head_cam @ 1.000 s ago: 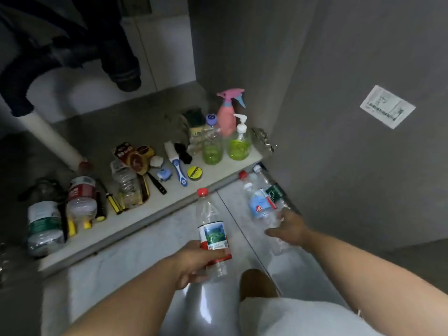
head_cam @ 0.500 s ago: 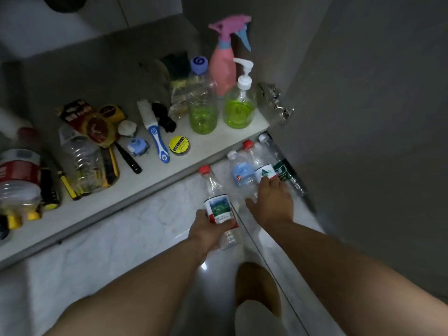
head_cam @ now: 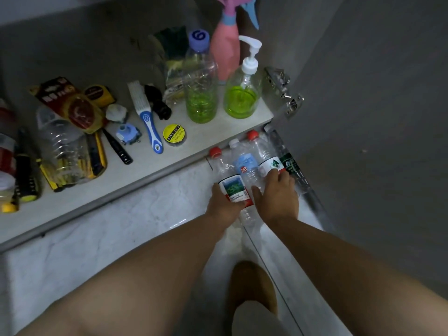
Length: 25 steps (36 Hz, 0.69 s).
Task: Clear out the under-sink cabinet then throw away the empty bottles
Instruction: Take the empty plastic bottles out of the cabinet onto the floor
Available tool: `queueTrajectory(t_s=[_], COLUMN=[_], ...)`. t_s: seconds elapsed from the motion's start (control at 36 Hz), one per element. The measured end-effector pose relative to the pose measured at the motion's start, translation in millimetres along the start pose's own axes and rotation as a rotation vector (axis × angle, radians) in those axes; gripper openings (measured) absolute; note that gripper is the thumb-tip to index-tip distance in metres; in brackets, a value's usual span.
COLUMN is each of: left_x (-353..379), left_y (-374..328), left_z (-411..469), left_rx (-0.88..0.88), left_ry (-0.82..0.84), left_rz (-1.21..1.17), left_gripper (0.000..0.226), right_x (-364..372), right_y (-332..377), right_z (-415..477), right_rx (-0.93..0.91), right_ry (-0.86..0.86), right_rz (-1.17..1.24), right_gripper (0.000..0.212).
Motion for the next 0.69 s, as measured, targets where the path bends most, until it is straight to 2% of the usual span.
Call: queueTrajectory(t_s=[0.17, 0.33, 0.44, 0.56, 0.64, 0.69], left_x=[-7, -10, -11, -47, -110, -159], left_y=[3, -1, 3, -6, -28, -40], left_z=[-1, -8, -12, -31, -55, -72], left_rx=[0.049, 0.119, 0.096, 0.119, 0.306, 0.404], left_ry=[-0.017, -0.014, 0.112, 0.116, 0.053, -0.003], left_rz=[0.039, -0.012, -0.041, 0.250, 0.464, 0.611], left_gripper=[0.077, 0.064, 0.074, 0.088, 0.070, 0.054], right_x=[-3, -11, -18, -36, -51, -57], right_y=[7, 16, 21, 38, 76, 104], right_z=[-12, -21, -19, -18, -22, -29], right_rx=[-0.135, -0.208, -0.302, -0.391, -0.454, -0.502], right_ry=[-0.061, -0.061, -0.008, 0.060, 0.240, 0.399], right_rz=[0.169, 0.251, 0.224, 0.220, 0.247, 0.167], right_gripper=[0.037, 0.038, 0.036, 0.029, 0.015, 0.013])
Point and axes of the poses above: each hand's wrist, its own z-axis towards the middle knuckle, its own x-axis out of the palm, y = z × x, the point moved 6 cm from there along z, towards the middle knuckle, and after that the axes turned 5 degrees about z, right-handed, at the moved point
